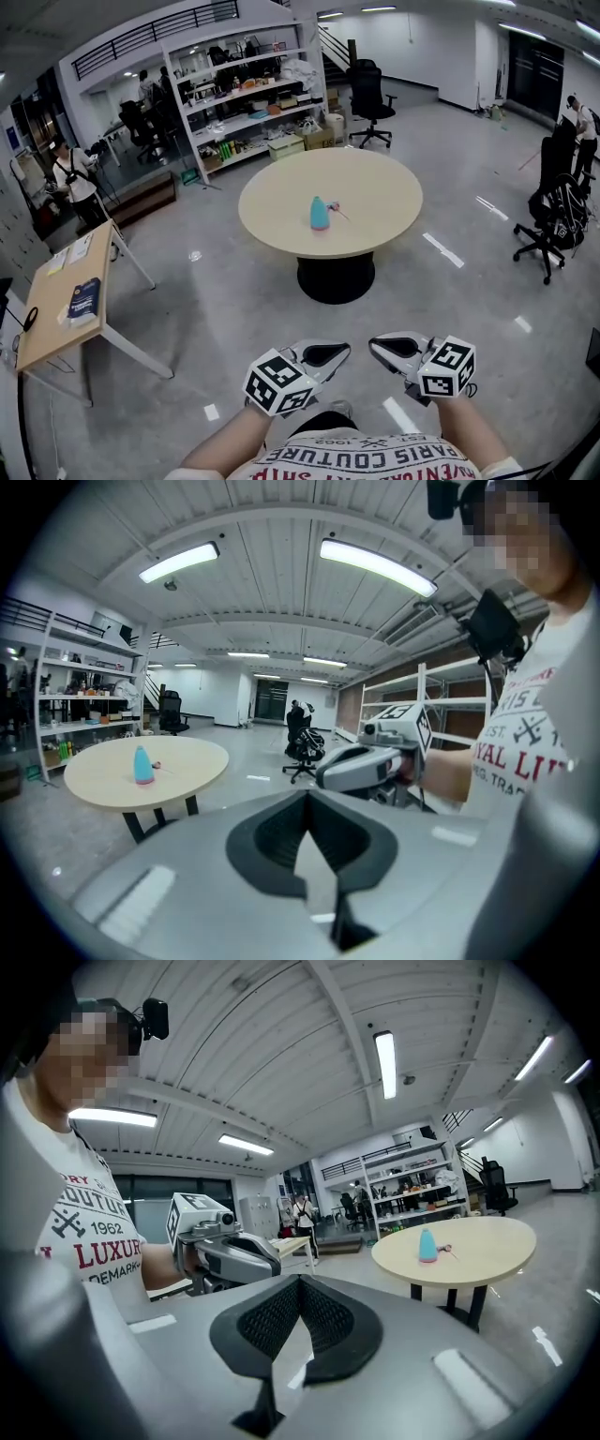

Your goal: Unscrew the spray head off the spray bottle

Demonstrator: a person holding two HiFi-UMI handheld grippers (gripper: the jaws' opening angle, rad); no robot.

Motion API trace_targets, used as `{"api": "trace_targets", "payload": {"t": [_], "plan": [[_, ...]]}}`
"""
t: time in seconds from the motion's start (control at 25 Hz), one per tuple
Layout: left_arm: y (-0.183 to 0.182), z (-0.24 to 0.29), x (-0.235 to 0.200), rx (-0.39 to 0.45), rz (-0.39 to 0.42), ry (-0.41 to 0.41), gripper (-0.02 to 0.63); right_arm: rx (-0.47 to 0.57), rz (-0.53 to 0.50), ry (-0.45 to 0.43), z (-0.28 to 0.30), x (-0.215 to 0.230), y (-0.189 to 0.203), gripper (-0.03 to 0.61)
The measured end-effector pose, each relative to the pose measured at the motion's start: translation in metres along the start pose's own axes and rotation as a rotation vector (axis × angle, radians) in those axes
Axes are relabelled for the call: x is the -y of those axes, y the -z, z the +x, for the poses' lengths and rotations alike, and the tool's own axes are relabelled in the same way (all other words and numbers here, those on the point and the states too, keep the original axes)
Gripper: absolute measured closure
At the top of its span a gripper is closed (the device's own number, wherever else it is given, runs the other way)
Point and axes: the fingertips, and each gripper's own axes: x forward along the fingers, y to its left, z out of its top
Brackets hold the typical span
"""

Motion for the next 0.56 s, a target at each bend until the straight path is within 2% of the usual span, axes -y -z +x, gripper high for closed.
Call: {"api": "trace_targets", "payload": {"t": [0.56], "plan": [[-0.005, 0.01, 0.024, -0.012, 0.027, 0.07, 0.612, 0.007, 0.0, 0.062, -0.024, -0.003, 0.0, 0.578]]}}
